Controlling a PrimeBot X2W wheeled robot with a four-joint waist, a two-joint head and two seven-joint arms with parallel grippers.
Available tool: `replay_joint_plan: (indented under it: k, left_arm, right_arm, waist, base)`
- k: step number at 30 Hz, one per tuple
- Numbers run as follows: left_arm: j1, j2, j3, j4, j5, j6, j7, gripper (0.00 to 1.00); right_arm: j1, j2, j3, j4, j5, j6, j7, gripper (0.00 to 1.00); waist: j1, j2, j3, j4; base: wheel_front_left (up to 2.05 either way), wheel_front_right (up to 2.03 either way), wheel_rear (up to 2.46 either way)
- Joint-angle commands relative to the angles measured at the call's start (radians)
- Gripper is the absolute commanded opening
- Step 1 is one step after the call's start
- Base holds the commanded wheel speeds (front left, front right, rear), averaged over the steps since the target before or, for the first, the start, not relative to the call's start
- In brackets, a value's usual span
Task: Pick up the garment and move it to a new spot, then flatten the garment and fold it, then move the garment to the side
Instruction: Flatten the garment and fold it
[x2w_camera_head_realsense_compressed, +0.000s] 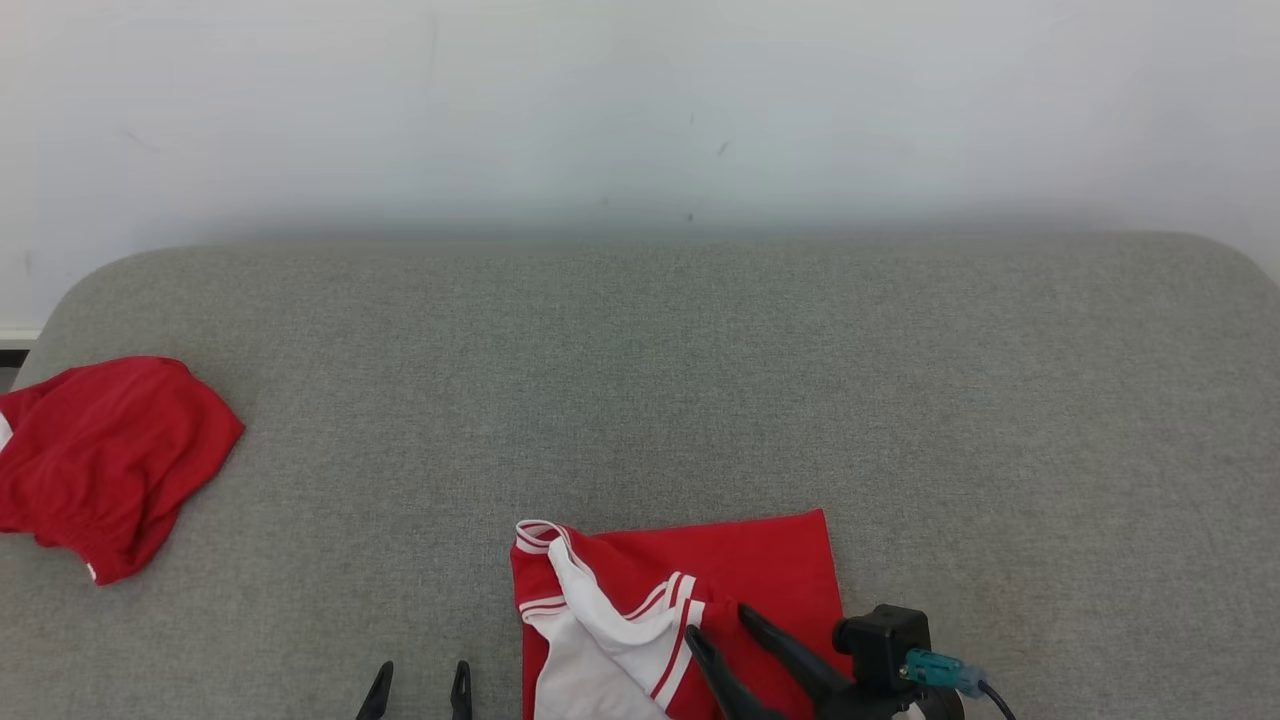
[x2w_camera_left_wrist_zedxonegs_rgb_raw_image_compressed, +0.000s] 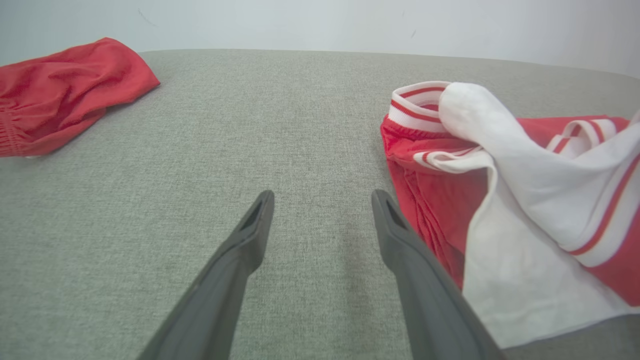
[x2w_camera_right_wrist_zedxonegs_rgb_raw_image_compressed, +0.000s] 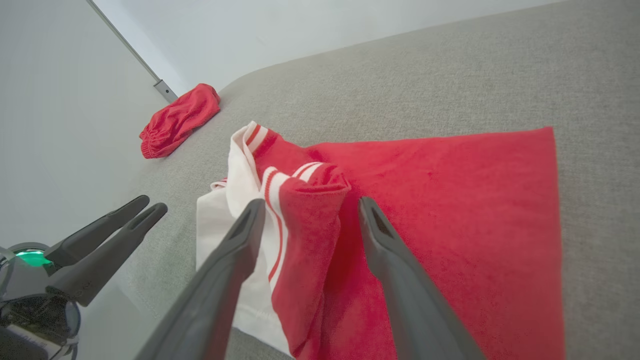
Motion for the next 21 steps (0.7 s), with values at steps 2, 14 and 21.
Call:
replay_joint_plan:
  k: [2, 14, 21]
  left_arm:
    - [0.013, 0.000, -0.002, 0.003, 0.003, 0.000, -0.003, 1.00]
    - [-0.003, 0.000, 0.006, 0.008, -0.004, 0.007, -0.003, 1.00]
    - [0.000, 0.000, 0.023, 0.002, 0.000, 0.009, -0.003, 1.00]
  right_arm:
    - [0.009, -0.008, 0.016, -0.019, 0.002, -0.002, 0.016, 0.04]
    - [-0.046, -0.011, 0.208, -0.087, 0.061, -0.002, 0.080, 0.72]
    - [-0.070, -0.045, 0.222, -0.116, 0.142, -0.002, 0.005, 1.00]
  waist:
    - [0.0001, 0.0000, -0.002, -0.001]
    - [0.0001, 0.0000, 0.001, 0.005]
    - [0.0001, 0.0000, -0.003, -0.002]
  base:
    - [0.00, 0.00, 0.00]
    - [0.00, 0.00, 0.00]
    - [0.00, 0.00, 0.00]
